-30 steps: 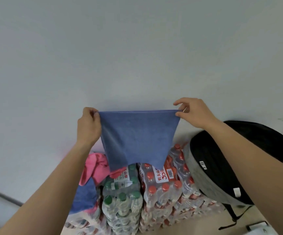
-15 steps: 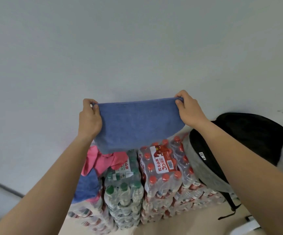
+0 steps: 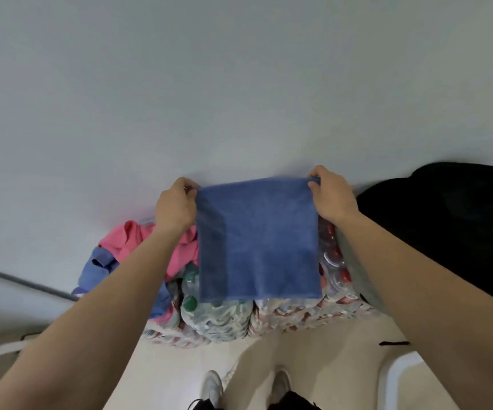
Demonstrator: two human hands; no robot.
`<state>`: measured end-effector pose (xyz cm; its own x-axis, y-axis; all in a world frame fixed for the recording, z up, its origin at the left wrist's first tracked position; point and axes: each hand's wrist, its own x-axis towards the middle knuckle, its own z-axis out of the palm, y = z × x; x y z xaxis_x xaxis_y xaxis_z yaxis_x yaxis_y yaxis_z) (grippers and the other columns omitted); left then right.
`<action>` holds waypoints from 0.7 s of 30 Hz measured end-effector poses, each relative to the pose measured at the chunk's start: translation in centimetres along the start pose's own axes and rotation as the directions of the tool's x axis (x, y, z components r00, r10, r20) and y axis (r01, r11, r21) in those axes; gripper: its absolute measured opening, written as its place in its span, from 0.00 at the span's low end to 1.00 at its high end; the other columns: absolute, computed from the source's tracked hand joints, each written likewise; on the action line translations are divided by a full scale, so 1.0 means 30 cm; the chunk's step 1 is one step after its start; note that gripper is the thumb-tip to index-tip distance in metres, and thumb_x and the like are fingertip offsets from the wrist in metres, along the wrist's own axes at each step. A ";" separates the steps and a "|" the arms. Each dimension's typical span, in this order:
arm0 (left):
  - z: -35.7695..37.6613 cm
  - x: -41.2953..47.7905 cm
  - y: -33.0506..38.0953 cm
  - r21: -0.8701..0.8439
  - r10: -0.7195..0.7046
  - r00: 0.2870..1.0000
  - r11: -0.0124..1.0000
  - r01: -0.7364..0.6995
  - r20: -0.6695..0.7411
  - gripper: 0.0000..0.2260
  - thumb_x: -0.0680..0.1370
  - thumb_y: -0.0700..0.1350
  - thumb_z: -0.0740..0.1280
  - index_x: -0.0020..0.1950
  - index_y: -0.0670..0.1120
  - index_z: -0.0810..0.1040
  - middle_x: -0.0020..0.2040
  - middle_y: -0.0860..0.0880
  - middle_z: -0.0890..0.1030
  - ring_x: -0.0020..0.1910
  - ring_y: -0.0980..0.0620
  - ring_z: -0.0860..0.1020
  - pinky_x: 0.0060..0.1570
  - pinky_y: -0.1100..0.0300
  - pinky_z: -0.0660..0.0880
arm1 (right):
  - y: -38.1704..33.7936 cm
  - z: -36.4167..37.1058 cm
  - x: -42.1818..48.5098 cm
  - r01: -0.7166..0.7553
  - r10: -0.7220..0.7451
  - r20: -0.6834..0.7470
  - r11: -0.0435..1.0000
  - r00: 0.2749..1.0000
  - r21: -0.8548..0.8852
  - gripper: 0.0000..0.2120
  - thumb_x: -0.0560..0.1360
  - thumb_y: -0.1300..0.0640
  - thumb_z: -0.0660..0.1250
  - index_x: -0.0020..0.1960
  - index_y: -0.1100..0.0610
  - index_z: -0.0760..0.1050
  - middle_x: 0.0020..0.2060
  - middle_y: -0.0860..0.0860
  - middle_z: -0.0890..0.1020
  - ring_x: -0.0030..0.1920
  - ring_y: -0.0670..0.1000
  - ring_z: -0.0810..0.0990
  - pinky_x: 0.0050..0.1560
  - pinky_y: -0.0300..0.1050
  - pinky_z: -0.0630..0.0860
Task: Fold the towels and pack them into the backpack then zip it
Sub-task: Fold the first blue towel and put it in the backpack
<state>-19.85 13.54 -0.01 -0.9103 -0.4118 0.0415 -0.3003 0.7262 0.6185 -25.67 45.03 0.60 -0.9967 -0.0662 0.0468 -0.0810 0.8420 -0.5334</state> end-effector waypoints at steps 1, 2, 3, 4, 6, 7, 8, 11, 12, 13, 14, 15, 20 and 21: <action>0.015 0.011 -0.005 -0.038 -0.010 1.000 0.999 0.010 0.002 0.07 0.80 0.42 0.63 0.54 0.47 0.80 0.51 0.45 0.84 0.51 0.41 0.80 0.48 0.54 0.74 | 0.011 0.020 0.008 -0.019 0.018 0.004 0.996 1.000 0.085 0.04 0.80 0.58 0.61 0.51 0.56 0.74 0.46 0.57 0.82 0.45 0.62 0.81 0.48 0.56 0.79; 0.026 0.019 -0.009 -0.081 -0.021 1.000 0.996 0.021 0.001 0.07 0.79 0.40 0.64 0.52 0.47 0.81 0.50 0.45 0.84 0.48 0.43 0.82 0.49 0.55 0.76 | 0.020 0.035 0.012 -0.040 0.040 0.006 0.986 0.999 0.161 0.03 0.79 0.60 0.62 0.49 0.55 0.75 0.43 0.56 0.81 0.42 0.61 0.82 0.46 0.57 0.80; 0.031 0.023 -0.010 -0.138 -0.038 0.999 0.990 0.038 0.005 0.06 0.79 0.39 0.64 0.51 0.46 0.81 0.48 0.45 0.84 0.43 0.46 0.83 0.47 0.56 0.78 | 0.025 0.046 0.014 -0.066 0.066 0.009 0.973 0.998 0.222 0.05 0.79 0.62 0.62 0.46 0.55 0.75 0.41 0.55 0.81 0.40 0.60 0.83 0.45 0.57 0.80; 0.035 0.022 -0.010 -0.194 -0.055 0.998 0.979 0.055 0.009 0.06 0.79 0.38 0.65 0.50 0.45 0.81 0.46 0.46 0.84 0.38 0.51 0.83 0.46 0.56 0.80 | 0.030 0.053 0.014 -0.092 0.092 0.013 0.956 0.996 0.279 0.07 0.78 0.64 0.63 0.45 0.54 0.75 0.40 0.54 0.81 0.39 0.58 0.84 0.45 0.57 0.81; 0.038 0.010 -0.016 -0.240 -0.057 0.998 0.969 0.052 -0.017 0.06 0.78 0.37 0.65 0.49 0.45 0.81 0.43 0.48 0.83 0.34 0.61 0.80 0.45 0.60 0.80 | 0.045 0.058 0.011 -0.136 0.138 0.021 0.919 0.990 0.369 0.11 0.77 0.64 0.65 0.41 0.49 0.76 0.36 0.51 0.82 0.38 0.55 0.85 0.46 0.57 0.82; 0.037 0.000 -0.020 -0.249 -0.059 0.998 0.967 0.049 -0.031 0.06 0.77 0.38 0.66 0.48 0.45 0.81 0.42 0.49 0.83 0.33 0.64 0.79 0.45 0.61 0.80 | 0.053 0.057 0.008 -0.152 0.157 0.019 0.905 0.987 0.396 0.11 0.75 0.63 0.66 0.40 0.48 0.77 0.34 0.50 0.82 0.37 0.55 0.85 0.46 0.57 0.82; 0.037 -0.010 -0.027 -0.271 -0.069 0.997 0.961 0.056 -0.040 0.05 0.77 0.38 0.67 0.46 0.46 0.81 0.40 0.51 0.83 0.32 0.64 0.79 0.44 0.61 0.80 | 0.058 0.055 0.003 -0.167 0.177 0.017 0.887 0.984 0.431 0.10 0.74 0.62 0.66 0.39 0.48 0.77 0.33 0.50 0.82 0.37 0.54 0.85 0.46 0.57 0.83; 0.038 -0.061 -0.047 -0.378 -0.140 0.990 0.918 0.120 -0.025 0.04 0.75 0.45 0.69 0.44 0.45 0.81 0.38 0.50 0.83 0.35 0.56 0.82 0.42 0.55 0.81 | 0.057 0.058 -0.038 -0.264 0.283 0.058 0.776 0.957 0.572 0.12 0.76 0.59 0.64 0.35 0.54 0.78 0.32 0.52 0.82 0.34 0.55 0.83 0.44 0.57 0.82; 0.040 -0.086 -0.052 -0.396 -0.162 0.987 0.907 0.142 -0.017 0.06 0.75 0.46 0.68 0.43 0.45 0.81 0.38 0.49 0.83 0.36 0.54 0.82 0.41 0.56 0.79 | 0.055 0.060 -0.062 -0.289 0.303 0.079 0.750 0.950 0.595 0.14 0.78 0.57 0.64 0.35 0.56 0.78 0.33 0.53 0.82 0.32 0.53 0.83 0.41 0.54 0.82; 0.043 -0.111 -0.063 -0.383 -0.180 0.984 0.909 0.162 -0.012 0.08 0.76 0.48 0.67 0.43 0.44 0.81 0.38 0.50 0.82 0.37 0.54 0.80 0.40 0.57 0.77 | 0.059 0.067 -0.089 -0.297 0.301 0.093 0.755 0.949 0.584 0.16 0.80 0.55 0.63 0.35 0.57 0.77 0.33 0.53 0.81 0.30 0.51 0.83 0.37 0.51 0.82; 0.049 -0.138 -0.077 -0.355 -0.190 0.982 0.918 0.175 -0.008 0.09 0.76 0.48 0.66 0.42 0.45 0.81 0.37 0.51 0.82 0.37 0.53 0.79 0.40 0.57 0.76 | 0.069 0.074 -0.117 -0.293 0.293 0.090 0.785 0.952 0.546 0.17 0.81 0.53 0.63 0.36 0.59 0.77 0.33 0.53 0.81 0.28 0.49 0.82 0.33 0.49 0.82; 0.057 -0.166 -0.096 -0.328 -0.195 0.981 0.927 0.183 -0.002 0.09 0.76 0.48 0.66 0.41 0.45 0.81 0.36 0.51 0.81 0.38 0.51 0.79 0.40 0.56 0.76 | 0.084 0.084 -0.147 -0.278 0.279 0.072 0.829 0.958 0.486 0.16 0.80 0.53 0.64 0.37 0.60 0.77 0.32 0.53 0.81 0.27 0.47 0.82 0.32 0.48 0.82; 0.105 -0.315 -0.177 -0.196 -0.201 0.977 0.958 0.211 0.071 0.04 0.73 0.44 0.66 0.43 0.48 0.81 0.37 0.52 0.82 0.39 0.49 0.81 0.44 0.56 0.77 | 0.157 0.139 -0.281 -0.232 0.223 0.065 0.948 0.973 0.217 0.06 0.71 0.60 0.75 0.42 0.58 0.78 0.35 0.51 0.81 0.37 0.50 0.79 0.42 0.40 0.73; 0.116 -0.343 -0.181 -0.181 -0.188 0.979 0.963 0.200 0.086 0.04 0.72 0.41 0.67 0.45 0.47 0.80 0.39 0.51 0.82 0.40 0.50 0.80 0.45 0.58 0.75 | 0.166 0.149 -0.308 -0.247 0.230 0.098 0.942 0.968 0.227 0.08 0.70 0.63 0.75 0.44 0.57 0.77 0.36 0.51 0.80 0.38 0.50 0.78 0.43 0.39 0.71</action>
<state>-9.85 15.74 -6.52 -0.8589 -0.4920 -0.1426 -0.4200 0.5170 0.7459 -16.88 47.44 -6.27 -0.9841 0.0776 -0.1599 0.1689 0.6879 -0.7059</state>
